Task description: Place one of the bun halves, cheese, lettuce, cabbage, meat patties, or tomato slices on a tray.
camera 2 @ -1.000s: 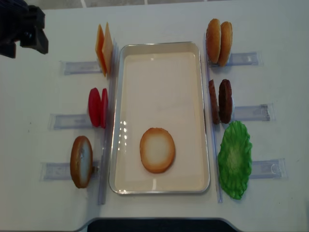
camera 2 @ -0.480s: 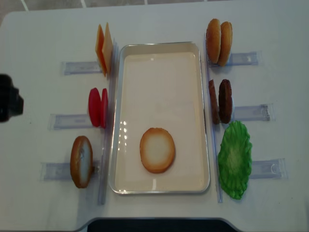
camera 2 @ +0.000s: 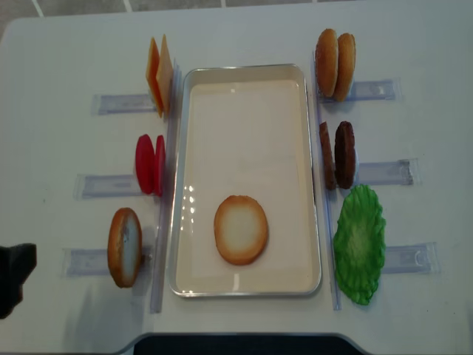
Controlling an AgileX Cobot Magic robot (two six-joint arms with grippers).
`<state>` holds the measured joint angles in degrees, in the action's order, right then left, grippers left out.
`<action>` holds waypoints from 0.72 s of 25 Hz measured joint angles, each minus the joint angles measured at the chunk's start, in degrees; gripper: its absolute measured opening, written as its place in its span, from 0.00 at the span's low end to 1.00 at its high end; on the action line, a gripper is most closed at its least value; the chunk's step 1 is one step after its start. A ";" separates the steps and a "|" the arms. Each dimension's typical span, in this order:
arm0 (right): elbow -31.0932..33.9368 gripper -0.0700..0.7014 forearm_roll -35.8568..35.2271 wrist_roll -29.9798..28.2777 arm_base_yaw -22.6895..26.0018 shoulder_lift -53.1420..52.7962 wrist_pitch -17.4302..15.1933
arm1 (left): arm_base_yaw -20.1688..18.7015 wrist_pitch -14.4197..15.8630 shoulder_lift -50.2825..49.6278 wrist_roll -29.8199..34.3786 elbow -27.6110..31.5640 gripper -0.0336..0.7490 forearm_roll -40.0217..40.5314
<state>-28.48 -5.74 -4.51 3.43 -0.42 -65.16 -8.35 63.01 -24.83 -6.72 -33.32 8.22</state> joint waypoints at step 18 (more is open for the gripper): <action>0.00 0.79 0.00 0.00 0.00 0.00 0.00 | 0.00 0.54 24.03 0.35 6.25 0.73 -0.22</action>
<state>-28.48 -5.74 -4.51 3.43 -0.42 -65.16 -8.35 63.55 -0.80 -6.36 -27.07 8.00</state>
